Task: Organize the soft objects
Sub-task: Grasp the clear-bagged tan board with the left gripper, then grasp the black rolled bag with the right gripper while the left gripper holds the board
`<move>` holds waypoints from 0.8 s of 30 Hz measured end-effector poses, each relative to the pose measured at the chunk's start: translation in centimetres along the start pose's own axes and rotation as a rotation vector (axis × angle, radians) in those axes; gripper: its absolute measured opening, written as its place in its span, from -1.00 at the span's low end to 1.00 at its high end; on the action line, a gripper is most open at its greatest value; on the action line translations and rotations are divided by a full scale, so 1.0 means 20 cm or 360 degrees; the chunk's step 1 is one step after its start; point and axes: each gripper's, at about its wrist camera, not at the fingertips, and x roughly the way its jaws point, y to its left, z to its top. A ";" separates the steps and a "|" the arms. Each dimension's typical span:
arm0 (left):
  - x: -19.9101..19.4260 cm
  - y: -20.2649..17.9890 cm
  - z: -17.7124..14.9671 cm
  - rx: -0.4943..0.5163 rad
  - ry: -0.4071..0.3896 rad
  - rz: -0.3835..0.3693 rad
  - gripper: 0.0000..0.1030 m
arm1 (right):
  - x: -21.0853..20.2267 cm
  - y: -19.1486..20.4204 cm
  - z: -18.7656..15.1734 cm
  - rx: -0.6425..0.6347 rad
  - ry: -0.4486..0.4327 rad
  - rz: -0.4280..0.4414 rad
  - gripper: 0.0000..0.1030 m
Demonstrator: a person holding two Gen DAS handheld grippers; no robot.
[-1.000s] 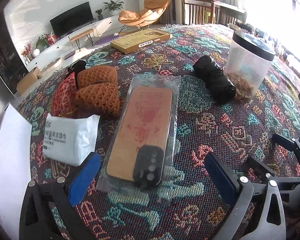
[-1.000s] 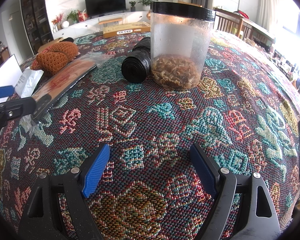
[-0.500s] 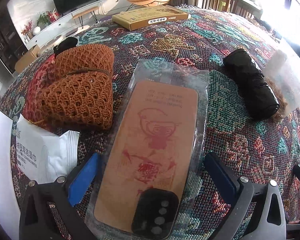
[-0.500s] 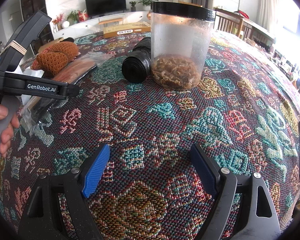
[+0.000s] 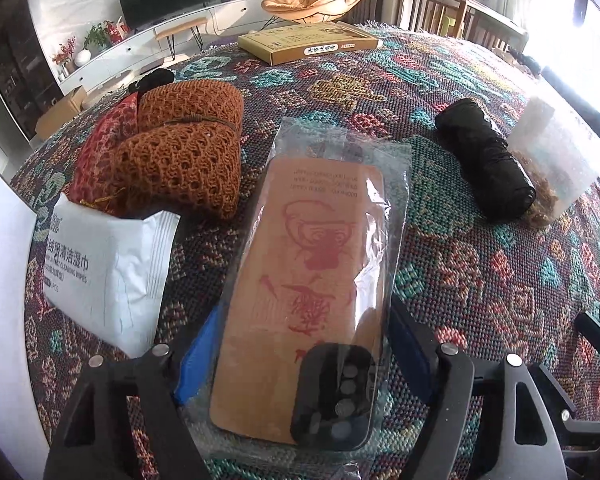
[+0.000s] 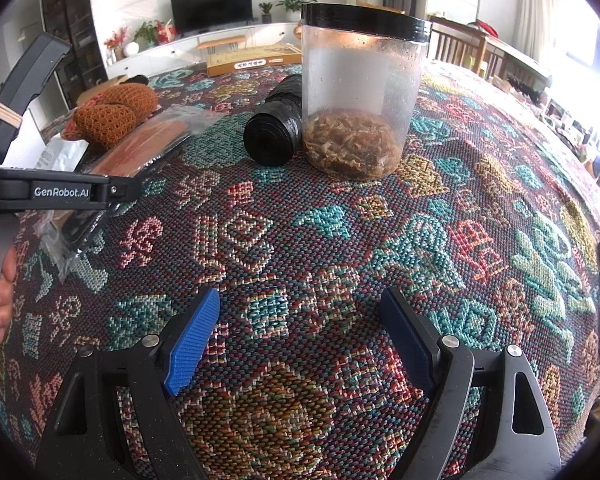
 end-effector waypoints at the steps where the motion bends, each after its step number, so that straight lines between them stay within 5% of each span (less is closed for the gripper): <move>1: -0.03 -0.01 -0.05 0.0000 -0.0006 0.0011 0.50 | 0.00 0.00 0.00 0.0000 0.0000 0.0000 0.65; 10: -0.36 0.01 -0.62 -0.0110 -0.0133 0.0139 0.50 | 0.00 0.00 0.00 0.0006 -0.0002 0.0014 0.65; 16: -0.45 0.22 -0.69 -0.0263 -0.0274 0.0217 0.50 | -0.05 -0.01 0.07 0.0098 -0.0080 0.0153 0.63; 21: -0.38 0.35 -0.72 -0.0409 -0.0235 0.0159 0.50 | -0.01 0.20 0.34 -0.0125 -0.0108 0.0104 0.60; 24: -0.41 0.39 -0.77 -0.0429 -0.0263 0.0194 0.50 | -0.02 0.38 0.47 -0.0303 -0.0076 0.0260 0.60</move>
